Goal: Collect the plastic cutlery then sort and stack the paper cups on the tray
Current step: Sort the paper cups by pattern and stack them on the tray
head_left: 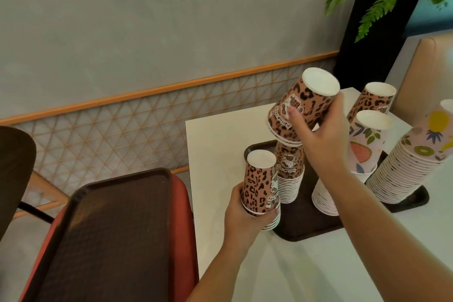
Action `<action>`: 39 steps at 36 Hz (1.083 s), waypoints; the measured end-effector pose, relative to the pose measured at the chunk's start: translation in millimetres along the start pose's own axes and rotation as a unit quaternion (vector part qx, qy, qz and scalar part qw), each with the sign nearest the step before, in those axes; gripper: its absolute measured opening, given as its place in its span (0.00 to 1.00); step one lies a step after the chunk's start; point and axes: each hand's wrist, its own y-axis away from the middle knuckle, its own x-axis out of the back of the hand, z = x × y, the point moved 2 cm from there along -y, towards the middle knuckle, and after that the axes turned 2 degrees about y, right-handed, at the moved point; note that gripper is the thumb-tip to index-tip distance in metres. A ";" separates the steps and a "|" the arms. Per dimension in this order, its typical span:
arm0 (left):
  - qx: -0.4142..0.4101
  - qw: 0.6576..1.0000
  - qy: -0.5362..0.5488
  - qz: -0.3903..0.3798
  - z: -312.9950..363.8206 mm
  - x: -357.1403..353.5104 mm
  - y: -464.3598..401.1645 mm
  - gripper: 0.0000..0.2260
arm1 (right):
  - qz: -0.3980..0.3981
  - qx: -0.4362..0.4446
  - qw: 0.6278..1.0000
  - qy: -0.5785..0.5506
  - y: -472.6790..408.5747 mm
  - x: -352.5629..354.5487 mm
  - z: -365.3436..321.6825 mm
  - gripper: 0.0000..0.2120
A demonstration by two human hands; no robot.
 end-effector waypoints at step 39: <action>-0.015 1.000 0.005 -0.025 6.8 0.3 -2.2 0.43 | -0.272 -0.113 0.955 0.012 78.5 -40.3 25.3 0.35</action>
